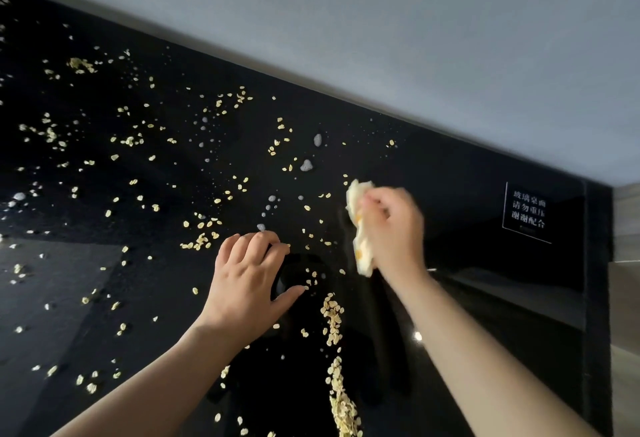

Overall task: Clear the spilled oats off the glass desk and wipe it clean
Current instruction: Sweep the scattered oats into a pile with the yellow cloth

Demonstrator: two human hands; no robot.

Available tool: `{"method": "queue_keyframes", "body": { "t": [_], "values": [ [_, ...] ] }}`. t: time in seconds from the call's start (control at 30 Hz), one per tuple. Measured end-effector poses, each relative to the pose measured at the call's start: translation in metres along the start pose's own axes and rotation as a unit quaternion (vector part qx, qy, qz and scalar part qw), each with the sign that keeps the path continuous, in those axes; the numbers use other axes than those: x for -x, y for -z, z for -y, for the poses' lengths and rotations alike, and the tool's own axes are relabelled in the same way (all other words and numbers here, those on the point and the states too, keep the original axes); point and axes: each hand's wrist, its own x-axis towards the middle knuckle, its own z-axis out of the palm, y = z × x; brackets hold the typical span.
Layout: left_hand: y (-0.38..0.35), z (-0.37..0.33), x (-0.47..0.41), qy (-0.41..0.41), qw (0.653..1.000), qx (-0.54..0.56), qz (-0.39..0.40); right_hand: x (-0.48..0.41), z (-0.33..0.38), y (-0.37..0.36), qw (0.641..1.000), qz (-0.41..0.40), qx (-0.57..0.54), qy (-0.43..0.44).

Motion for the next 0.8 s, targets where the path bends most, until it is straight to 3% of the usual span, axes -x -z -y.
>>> {"method": "queue_keyframes", "body": {
  "t": [0.17, 0.4, 0.67, 0.73, 0.8],
  "values": [
    [0.002, -0.002, -0.005, 0.021, 1.0, -0.001, 0.005, -0.109, -0.016, 0.034, 0.987, -0.144, 0.055, -0.047],
    [0.004, -0.002, -0.004, 0.019, 1.0, 0.012, 0.004, -0.157, -0.038, 0.005, 0.978, -0.139, 0.152, -0.031],
    [0.011, 0.002, -0.01, 0.004, 0.999, 0.037, -0.002, -0.035, -0.017, -0.027, 0.979, 0.039, 0.12, 0.16],
    [0.017, 0.005, -0.012, 0.002, 0.999, 0.049, -0.014, -0.008, -0.016, -0.021, 0.978, 0.084, 0.095, 0.169],
    [0.021, 0.011, -0.016, 0.001, 0.998, 0.056, -0.027, -0.006, -0.012, -0.013, 0.987, 0.065, 0.05, 0.135]
  ]
}}
